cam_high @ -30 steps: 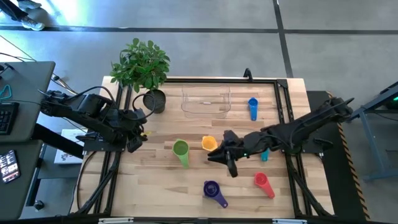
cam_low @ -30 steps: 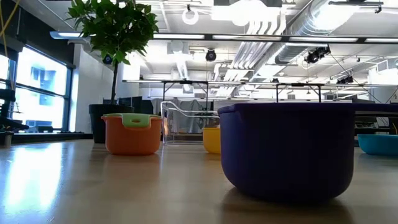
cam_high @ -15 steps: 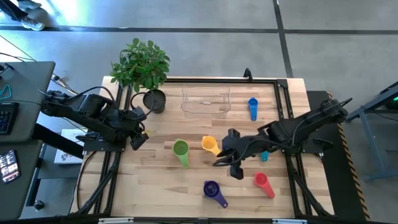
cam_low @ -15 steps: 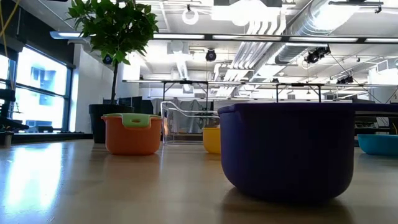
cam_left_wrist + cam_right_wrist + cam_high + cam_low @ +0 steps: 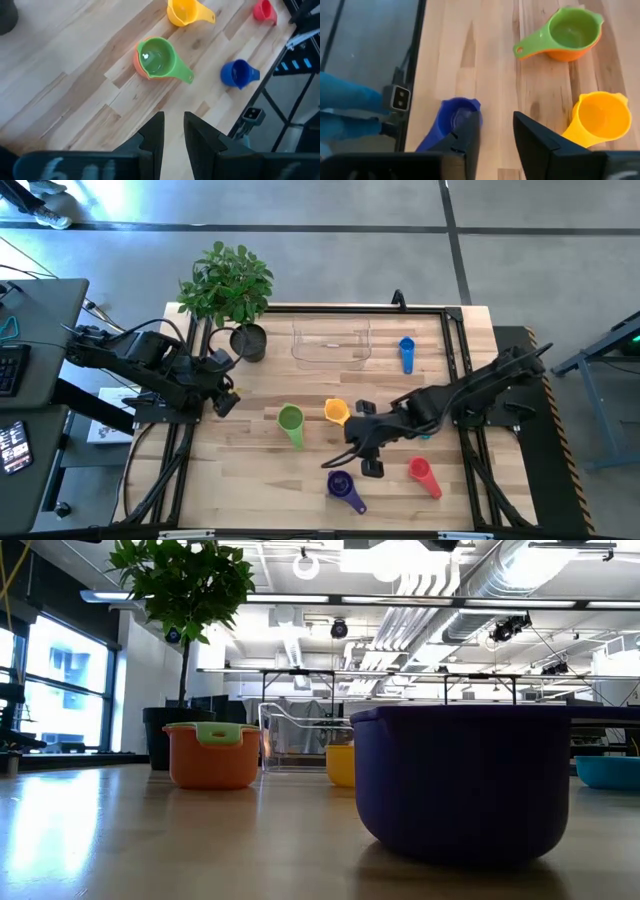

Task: Nest measuring cups in basket
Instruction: Stack the dark blue measuring cup on top of the green measuring cup

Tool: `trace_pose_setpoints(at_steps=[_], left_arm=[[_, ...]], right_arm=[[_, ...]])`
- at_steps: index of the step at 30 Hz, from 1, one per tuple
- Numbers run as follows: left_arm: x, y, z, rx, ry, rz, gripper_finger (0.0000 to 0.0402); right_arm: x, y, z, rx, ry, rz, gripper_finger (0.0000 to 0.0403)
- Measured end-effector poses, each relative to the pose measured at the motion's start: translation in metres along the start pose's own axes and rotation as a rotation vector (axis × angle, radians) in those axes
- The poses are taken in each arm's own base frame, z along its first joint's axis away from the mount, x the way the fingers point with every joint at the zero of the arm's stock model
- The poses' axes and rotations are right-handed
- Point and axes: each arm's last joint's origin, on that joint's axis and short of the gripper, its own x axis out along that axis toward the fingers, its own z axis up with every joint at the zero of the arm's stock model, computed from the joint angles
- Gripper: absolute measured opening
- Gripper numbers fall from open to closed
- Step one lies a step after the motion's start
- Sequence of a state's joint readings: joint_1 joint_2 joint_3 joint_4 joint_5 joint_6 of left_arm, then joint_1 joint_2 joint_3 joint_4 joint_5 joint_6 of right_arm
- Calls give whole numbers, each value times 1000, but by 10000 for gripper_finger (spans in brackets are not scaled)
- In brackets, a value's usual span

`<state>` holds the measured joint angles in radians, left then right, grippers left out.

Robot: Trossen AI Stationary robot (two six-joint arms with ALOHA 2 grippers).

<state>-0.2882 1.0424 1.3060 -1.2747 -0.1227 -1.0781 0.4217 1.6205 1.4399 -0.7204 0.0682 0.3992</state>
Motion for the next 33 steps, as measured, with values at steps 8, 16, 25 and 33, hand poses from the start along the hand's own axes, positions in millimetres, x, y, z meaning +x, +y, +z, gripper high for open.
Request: trace_pose_setpoints(at_steps=[8, 16, 25, 33], left_arm=[[0, 1, 1, -12, -46, 24, 62], [0, 1, 1, -12, -46, 24, 62], [0, 1, 1, -11, -46, 25, 62], [0, 1, 1, -11, -46, 25, 62]], right_arm=[[44, 2, -5, -4, 79, -8, 146], [88, 4, -14, -4, 168, 22, 145], [120, 13, -33, -30, 258, 21, 145], [144, 14, -46, -30, 322, -7, 145]])
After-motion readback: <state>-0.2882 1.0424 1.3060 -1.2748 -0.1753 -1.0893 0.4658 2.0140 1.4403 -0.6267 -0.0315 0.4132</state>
